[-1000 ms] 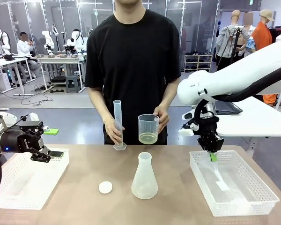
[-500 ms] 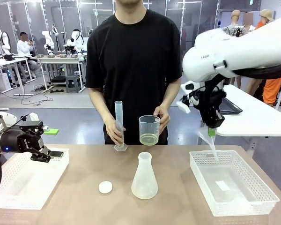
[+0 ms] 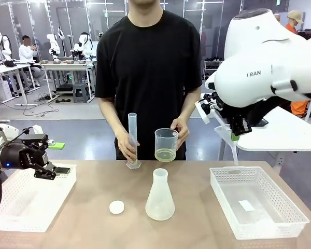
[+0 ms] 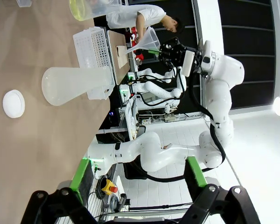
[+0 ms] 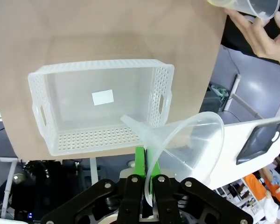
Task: Prepare the solutions needed for the experiment.
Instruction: Pick up the Plastic Funnel and insert it into the Big flask.
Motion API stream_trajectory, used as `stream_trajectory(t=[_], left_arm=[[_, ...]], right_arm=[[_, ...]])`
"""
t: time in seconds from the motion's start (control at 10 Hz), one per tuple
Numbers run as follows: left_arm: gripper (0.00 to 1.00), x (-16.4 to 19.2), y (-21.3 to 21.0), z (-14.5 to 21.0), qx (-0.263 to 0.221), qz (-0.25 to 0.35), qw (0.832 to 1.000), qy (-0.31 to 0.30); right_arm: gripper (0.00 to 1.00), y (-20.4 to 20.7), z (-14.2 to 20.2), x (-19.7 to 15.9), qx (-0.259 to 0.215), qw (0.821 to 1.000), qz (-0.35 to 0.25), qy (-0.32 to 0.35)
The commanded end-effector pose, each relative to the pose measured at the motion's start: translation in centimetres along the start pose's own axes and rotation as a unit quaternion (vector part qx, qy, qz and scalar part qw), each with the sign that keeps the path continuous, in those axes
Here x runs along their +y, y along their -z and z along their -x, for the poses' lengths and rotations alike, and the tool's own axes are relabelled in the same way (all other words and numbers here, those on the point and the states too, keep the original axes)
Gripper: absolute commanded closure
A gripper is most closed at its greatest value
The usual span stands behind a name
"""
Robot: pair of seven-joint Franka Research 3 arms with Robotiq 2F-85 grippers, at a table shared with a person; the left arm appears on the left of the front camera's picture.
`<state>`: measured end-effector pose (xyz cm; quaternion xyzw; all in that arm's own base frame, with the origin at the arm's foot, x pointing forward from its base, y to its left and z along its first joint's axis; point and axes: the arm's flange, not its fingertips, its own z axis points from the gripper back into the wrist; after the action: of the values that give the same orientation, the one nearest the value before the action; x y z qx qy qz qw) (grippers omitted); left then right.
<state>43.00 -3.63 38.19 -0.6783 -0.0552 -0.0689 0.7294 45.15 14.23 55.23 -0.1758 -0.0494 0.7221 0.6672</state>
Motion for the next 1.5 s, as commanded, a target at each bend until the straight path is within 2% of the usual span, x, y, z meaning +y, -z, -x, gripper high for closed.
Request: stream_trajectory(t=[0.0, 0.1, 0.8, 0.9, 1.1, 1.4], left_arm=[[0.0, -0.2, 0.1, -0.1, -0.004, 0.005, 1.0, 0.006], [0.0, -0.2, 0.1, -0.1, -0.004, 0.005, 1.0, 0.006], [0.0, -0.2, 0.1, -0.1, -0.004, 0.005, 1.0, 0.006], [0.0, -0.2, 0.1, -0.1, -0.004, 0.005, 1.0, 0.006], [0.0, -0.2, 0.1, -0.1, -0.004, 0.005, 1.0, 0.006], [0.0, -0.2, 0.1, -0.1, -0.004, 0.005, 1.0, 0.006]], right_arm=[[1.0, 0.7, 0.2, 1.0, -0.013, 0.999, 0.028, 0.033], [1.0, 0.0, 0.0, 0.0, 0.0, 1.0, 0.0, 0.0], [1.0, 0.0, 0.0, 0.0, 0.0, 1.0, 0.0, 0.0], [0.96, 0.3, -0.1, 0.5, -0.006, 1.0, 0.002, 0.004], [0.96, -0.8, -3.2, 1.2, -0.032, 0.998, 0.034, -0.052], [0.96, -2.9, -7.1, 3.4, -0.101, 0.981, 0.083, -0.144]])
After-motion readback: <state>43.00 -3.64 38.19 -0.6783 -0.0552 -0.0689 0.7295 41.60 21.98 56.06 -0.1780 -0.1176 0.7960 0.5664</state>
